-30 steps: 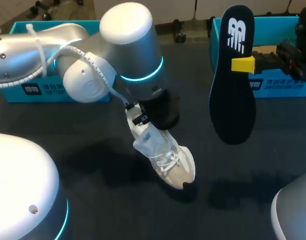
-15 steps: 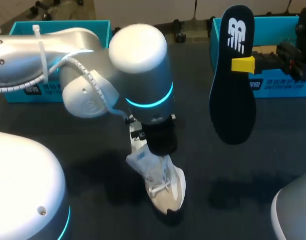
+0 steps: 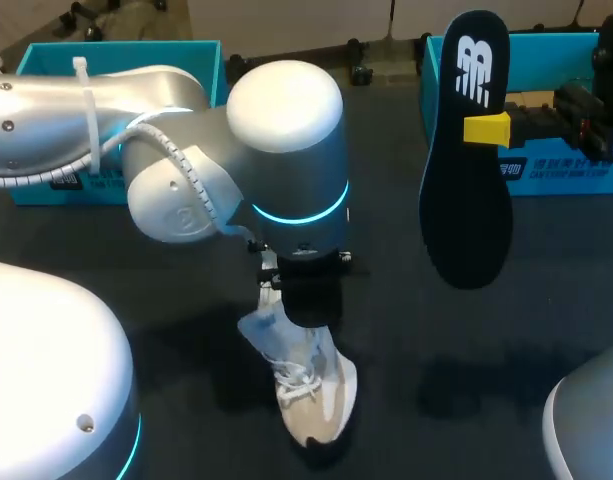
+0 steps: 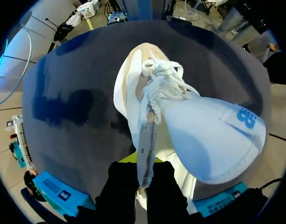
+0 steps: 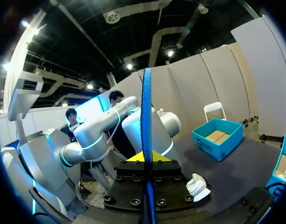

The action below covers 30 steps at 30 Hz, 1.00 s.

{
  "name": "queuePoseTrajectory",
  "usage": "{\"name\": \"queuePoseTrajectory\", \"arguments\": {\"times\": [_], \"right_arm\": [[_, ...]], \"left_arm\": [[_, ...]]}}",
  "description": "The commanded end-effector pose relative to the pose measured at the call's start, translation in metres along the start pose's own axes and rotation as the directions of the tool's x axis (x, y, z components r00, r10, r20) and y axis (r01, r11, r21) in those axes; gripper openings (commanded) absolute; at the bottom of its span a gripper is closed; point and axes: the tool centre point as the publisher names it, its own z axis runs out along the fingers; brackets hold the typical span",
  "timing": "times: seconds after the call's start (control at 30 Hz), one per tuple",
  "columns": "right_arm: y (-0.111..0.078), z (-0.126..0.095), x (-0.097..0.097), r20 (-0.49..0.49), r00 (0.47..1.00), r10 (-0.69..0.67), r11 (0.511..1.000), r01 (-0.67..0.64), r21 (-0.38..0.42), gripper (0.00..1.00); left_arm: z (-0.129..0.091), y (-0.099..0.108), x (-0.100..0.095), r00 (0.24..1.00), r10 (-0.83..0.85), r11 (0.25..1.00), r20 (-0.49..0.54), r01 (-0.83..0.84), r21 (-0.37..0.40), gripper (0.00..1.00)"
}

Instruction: Take the shoe out of the shoebox, open the shoe tongue, remove and reinsert the insole, then place the shoe into the shoebox

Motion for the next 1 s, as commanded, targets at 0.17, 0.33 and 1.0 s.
{"name": "queuePoseTrajectory", "arguments": {"times": [0.17,0.33,1.0], "right_arm": [[0.001,0.002,-0.002,-0.001,1.000,0.001,1.000,-0.001,0.003,0.00],[0.001,0.002,-0.002,-0.001,1.000,0.001,1.000,-0.001,0.003,0.00],[0.001,0.002,-0.002,-0.001,1.000,0.001,1.000,-0.001,0.003,0.00]], "left_arm": [[0.010,0.002,0.003,0.999,0.048,0.998,-0.006,-0.047,0.047,0.00],[0.019,0.006,0.001,0.997,0.073,0.992,-0.032,-0.070,0.100,0.00],[0.042,0.010,-0.006,0.991,0.107,0.987,-0.083,-0.096,0.131,0.00]]}}
